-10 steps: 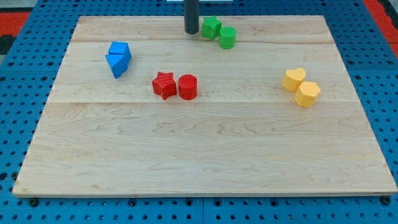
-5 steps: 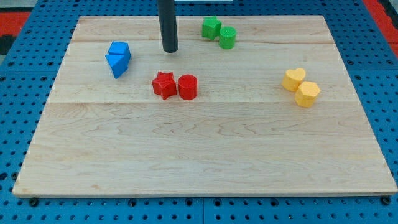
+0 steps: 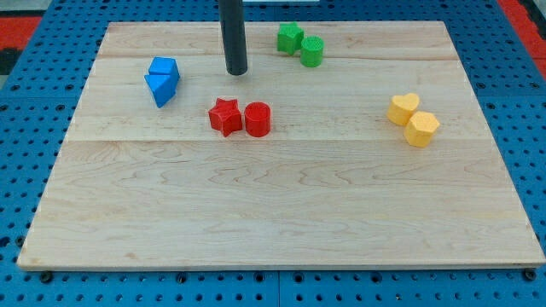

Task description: Move the green star to the left center

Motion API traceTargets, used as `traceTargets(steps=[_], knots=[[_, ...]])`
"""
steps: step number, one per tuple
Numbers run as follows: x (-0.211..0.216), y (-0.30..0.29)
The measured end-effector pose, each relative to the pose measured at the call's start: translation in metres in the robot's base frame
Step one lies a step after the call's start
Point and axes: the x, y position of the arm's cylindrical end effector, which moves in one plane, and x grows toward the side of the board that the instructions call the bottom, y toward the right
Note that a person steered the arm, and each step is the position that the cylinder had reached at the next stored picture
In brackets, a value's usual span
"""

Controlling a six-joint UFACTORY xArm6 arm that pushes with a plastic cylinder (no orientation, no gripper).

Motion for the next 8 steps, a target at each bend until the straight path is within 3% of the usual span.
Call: traceTargets(steps=[1, 2, 3, 4, 5, 6, 7, 8], knots=[[0.019, 0.048], [0.023, 0.153], [0.01, 0.191], [-0.05, 0.177], [-0.058, 0.177], [-0.101, 0.166], [-0.109, 0.091], [-0.065, 0.057]])
